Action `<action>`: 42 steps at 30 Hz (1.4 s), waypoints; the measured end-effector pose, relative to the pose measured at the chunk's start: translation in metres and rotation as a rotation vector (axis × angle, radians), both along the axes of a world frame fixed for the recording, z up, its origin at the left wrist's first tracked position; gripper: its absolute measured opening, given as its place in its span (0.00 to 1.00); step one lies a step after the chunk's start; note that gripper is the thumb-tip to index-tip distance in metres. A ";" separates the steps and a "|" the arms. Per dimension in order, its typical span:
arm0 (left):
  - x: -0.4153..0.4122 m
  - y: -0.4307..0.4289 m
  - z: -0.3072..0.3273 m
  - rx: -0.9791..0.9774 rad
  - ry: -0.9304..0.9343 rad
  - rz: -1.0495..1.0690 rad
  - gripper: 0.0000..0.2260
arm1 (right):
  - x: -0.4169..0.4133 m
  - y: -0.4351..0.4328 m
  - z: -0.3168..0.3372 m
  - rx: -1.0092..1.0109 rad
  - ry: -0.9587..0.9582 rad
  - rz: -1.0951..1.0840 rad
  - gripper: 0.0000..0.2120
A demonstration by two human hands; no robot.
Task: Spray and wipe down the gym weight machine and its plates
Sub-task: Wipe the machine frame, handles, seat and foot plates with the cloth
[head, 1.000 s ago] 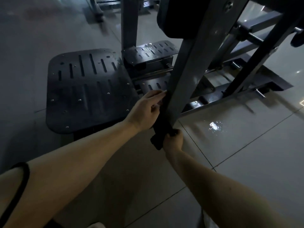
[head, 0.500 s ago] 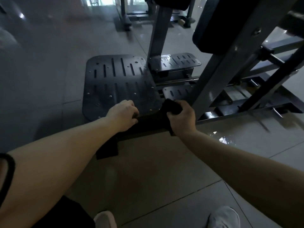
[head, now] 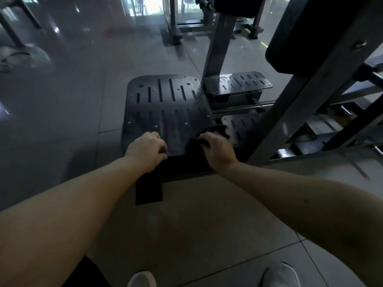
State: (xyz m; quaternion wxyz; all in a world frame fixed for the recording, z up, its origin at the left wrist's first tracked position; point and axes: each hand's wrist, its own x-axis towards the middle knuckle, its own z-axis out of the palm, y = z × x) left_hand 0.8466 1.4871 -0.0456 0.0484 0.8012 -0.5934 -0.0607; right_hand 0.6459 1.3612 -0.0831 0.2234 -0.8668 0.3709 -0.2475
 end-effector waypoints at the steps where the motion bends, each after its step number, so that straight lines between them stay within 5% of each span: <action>1: 0.006 0.001 0.000 0.001 0.023 0.037 0.15 | 0.007 0.010 -0.006 0.004 -0.012 0.104 0.10; 5: 0.027 0.008 0.000 0.007 0.098 0.117 0.22 | 0.016 0.007 -0.011 -0.146 0.089 0.402 0.14; 7: 0.028 0.010 -0.002 -0.004 0.103 0.122 0.22 | 0.012 -0.019 -0.015 -0.213 0.162 0.246 0.18; 11: 0.036 0.022 -0.004 -0.018 0.108 0.161 0.20 | 0.021 -0.037 -0.017 0.027 0.312 -0.052 0.21; 19: 0.058 0.041 -0.003 -0.072 0.253 0.454 0.22 | 0.049 0.006 -0.025 -0.193 0.262 0.385 0.23; 26: 0.063 0.037 -0.001 -0.107 0.325 0.471 0.18 | 0.031 -0.037 -0.022 0.034 0.332 -0.179 0.24; 32: 0.060 0.035 -0.002 -0.096 0.348 0.526 0.21 | 0.094 0.068 -0.032 -0.177 0.151 0.209 0.23; 36: 0.059 0.038 -0.003 -0.116 0.357 0.509 0.21 | 0.067 0.041 -0.031 -0.234 0.114 0.350 0.21; 42: 0.062 0.039 -0.004 -0.045 0.281 0.434 0.20 | -0.005 -0.028 -0.034 0.011 0.078 -0.202 0.18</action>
